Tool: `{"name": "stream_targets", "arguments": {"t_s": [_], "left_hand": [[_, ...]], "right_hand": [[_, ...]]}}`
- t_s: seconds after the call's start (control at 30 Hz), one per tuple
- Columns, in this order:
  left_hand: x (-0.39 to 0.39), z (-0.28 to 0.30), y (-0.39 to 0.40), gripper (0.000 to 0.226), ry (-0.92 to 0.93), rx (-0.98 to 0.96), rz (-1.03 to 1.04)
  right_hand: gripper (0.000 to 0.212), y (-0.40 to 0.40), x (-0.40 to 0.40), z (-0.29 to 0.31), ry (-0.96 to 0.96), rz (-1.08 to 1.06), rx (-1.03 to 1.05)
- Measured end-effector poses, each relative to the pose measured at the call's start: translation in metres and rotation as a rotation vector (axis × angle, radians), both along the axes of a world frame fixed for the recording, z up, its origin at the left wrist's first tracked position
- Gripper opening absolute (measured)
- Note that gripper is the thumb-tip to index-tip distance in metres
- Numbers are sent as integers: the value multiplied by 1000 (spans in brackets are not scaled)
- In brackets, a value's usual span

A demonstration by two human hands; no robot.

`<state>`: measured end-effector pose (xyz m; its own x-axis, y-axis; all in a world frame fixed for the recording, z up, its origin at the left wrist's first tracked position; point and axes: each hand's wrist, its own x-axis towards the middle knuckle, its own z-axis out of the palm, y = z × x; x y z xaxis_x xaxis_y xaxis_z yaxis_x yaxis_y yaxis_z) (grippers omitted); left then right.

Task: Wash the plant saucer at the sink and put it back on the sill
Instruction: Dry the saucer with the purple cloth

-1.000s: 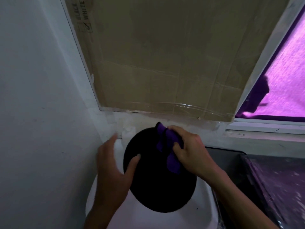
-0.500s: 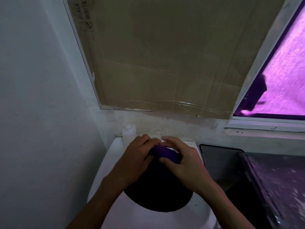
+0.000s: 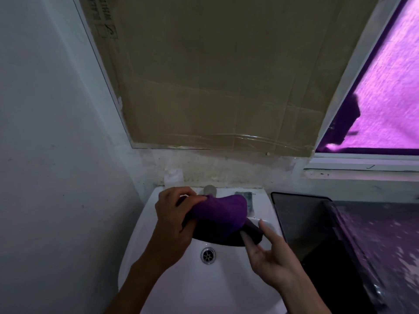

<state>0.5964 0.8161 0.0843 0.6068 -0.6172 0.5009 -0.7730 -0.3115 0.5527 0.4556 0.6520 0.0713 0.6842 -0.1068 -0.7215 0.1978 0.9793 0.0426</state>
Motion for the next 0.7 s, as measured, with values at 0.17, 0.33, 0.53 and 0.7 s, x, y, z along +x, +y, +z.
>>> {"name": "stream_targets", "arguments": {"t_s": [0.17, 0.33, 0.53, 0.7], "left_hand": [[-19, -17, -7, 57, 199, -47, 311], [-29, -24, 0, 63, 347, -152, 325], [-46, -27, 11, 72, 419, -101, 214], [-53, -26, -6, 57, 728, -72, 170]], "right_hand": [[29, 5, 7, -5, -88, -143, 79], [46, 12, 4, -13, -152, -11, -60], [32, 8, 1, -2, -16, 0, -210], [32, 4, -5, 5, -17, -42, -331]]}}
